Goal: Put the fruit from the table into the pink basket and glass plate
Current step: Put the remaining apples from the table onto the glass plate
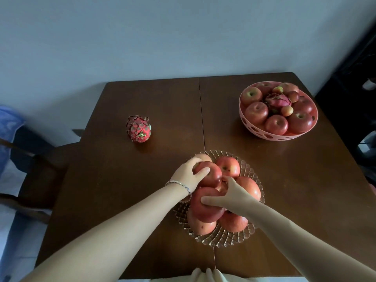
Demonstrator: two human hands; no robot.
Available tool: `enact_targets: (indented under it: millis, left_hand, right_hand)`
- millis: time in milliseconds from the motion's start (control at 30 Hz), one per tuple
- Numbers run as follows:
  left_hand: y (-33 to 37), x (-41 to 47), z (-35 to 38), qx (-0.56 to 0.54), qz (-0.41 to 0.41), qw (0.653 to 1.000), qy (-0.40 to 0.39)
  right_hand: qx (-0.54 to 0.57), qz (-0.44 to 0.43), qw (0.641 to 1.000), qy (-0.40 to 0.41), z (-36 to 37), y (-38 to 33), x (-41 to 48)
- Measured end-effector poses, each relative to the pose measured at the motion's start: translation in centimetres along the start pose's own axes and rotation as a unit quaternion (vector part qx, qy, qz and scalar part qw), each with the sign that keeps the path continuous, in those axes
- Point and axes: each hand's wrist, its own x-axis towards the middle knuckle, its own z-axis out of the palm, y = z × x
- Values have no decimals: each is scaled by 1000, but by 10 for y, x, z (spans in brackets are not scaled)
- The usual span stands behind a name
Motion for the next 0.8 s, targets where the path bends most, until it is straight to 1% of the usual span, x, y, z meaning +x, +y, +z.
enact_targets:
  millis: [167,333,400,467,533,567,700,767,800]
  left_hand:
    - [-4,-4,3,19,-7,1000,-17]
    - [-10,-3,-1,19,3,999,-46]
    - [-13,-3,-6,3,-1,999,-54]
    - [-16,1,-17,-25,-13,999,-43]
    - [-21,9,-37,-57,-32,998,-14]
    - [-26,17,-50,-61,-41,997,6]
    - [-58,69,-106,-6,-90,988,126]
    - [-70,96,-128,18,-137,973,186]
    - [-76,111,-138,23,-173,965,196]
  right_hand:
    - [-86,26,996,-15,-4,-5,2]
    - [-65,18,998,6,-13,-20,-3]
    - [-72,-7,997,36,-20,-34,-7]
    - [-90,-43,991,85,-27,-51,-3]
    - [-101,-84,985,115,-30,-73,11]
    - [-91,-105,983,117,-31,-88,21]
    - [-48,-149,983,91,-25,-148,62]
    - [-35,-152,985,74,-18,-168,80]
    - [-22,-149,986,72,-13,-176,90]
